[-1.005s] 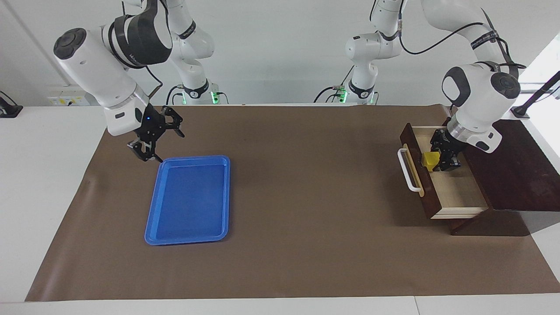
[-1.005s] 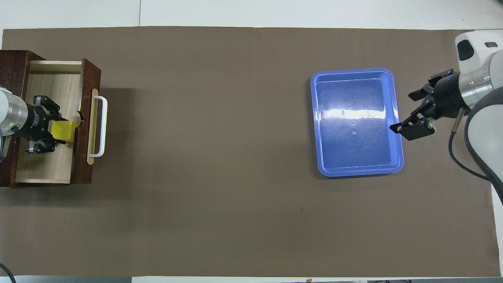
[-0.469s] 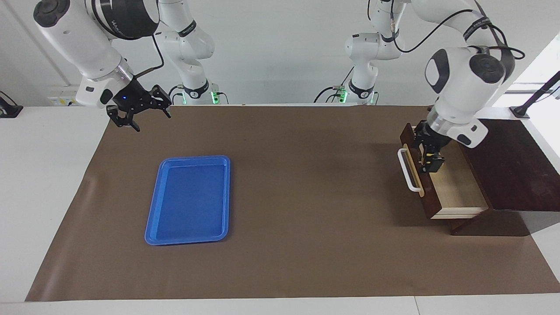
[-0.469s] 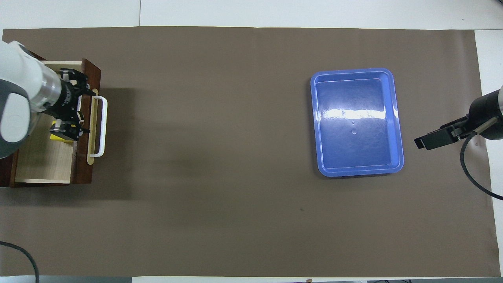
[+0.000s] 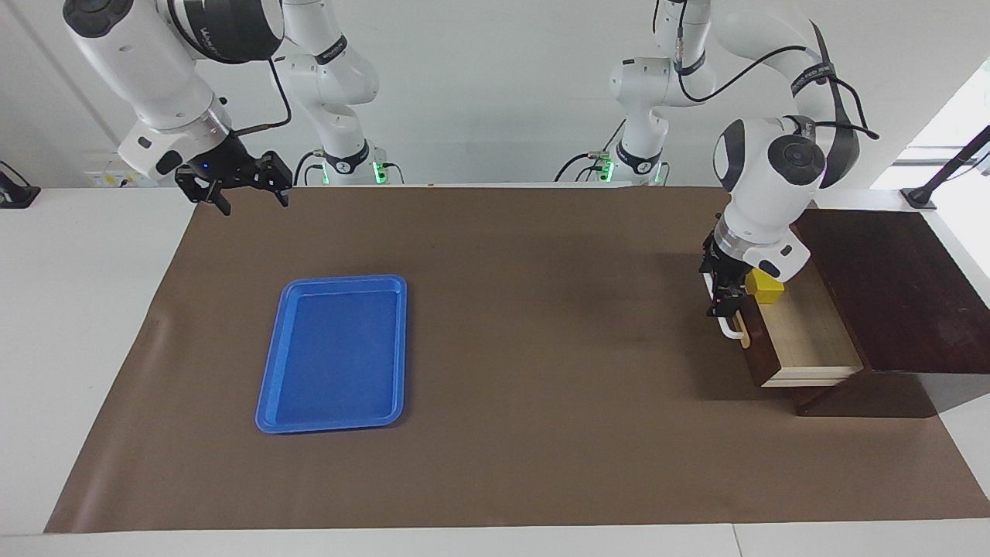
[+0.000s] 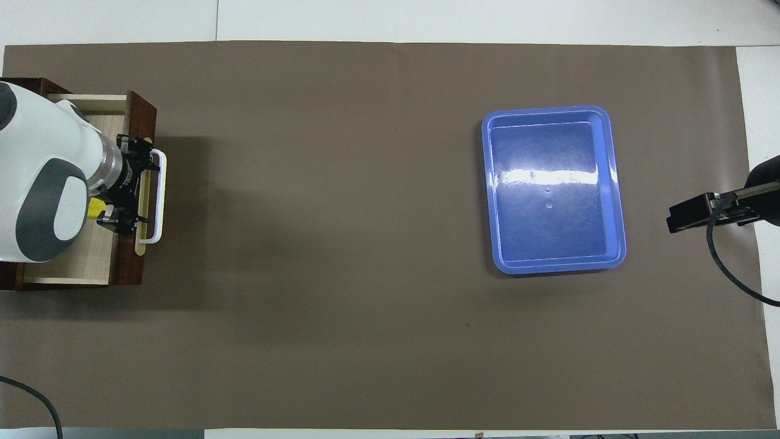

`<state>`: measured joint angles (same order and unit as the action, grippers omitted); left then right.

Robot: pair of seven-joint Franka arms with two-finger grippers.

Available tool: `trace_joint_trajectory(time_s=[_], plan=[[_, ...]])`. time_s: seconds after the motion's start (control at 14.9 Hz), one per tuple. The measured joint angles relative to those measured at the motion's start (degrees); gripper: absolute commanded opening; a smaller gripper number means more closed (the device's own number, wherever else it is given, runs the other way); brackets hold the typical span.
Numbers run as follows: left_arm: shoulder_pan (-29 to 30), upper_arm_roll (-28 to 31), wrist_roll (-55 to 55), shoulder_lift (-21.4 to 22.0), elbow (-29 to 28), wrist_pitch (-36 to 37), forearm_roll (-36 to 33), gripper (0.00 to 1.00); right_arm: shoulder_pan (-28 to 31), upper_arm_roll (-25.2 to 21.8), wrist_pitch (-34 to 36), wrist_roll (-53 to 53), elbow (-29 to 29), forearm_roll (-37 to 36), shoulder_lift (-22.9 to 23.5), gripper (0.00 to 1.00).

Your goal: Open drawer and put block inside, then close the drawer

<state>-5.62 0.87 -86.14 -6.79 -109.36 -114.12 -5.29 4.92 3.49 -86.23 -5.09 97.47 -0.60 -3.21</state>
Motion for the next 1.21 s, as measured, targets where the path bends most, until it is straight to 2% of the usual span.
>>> trace_joint_trajectory(time_s=[0.6,0.87,1.07,1.21], plan=[[12.14,0.01,12.53,0.87,0.24,-2.85,-1.38,1.0,0.08,-0.75,-2.06,0.5,-0.23,-0.24,-0.04,1.0],[12.03,-0.66,15.44,0.95,2.28,-0.93,-1.76,1.0,0.09,-1.55,-1.88,1.42,-0.31,-0.1,-0.08,1.0],[10.06,-1.48,20.87,1.87,9.39,7.89,-1.54,1.0,0.08,-1.59,-1.66,1.57,-0.33,-0.09,-0.09,1.0],[6.47,-1.8,28.21,4.11,11.44,12.89,-1.23,1.0,0.06,-1.59,-1.61,1.58,-0.37,-0.09,-0.13,1.0]])
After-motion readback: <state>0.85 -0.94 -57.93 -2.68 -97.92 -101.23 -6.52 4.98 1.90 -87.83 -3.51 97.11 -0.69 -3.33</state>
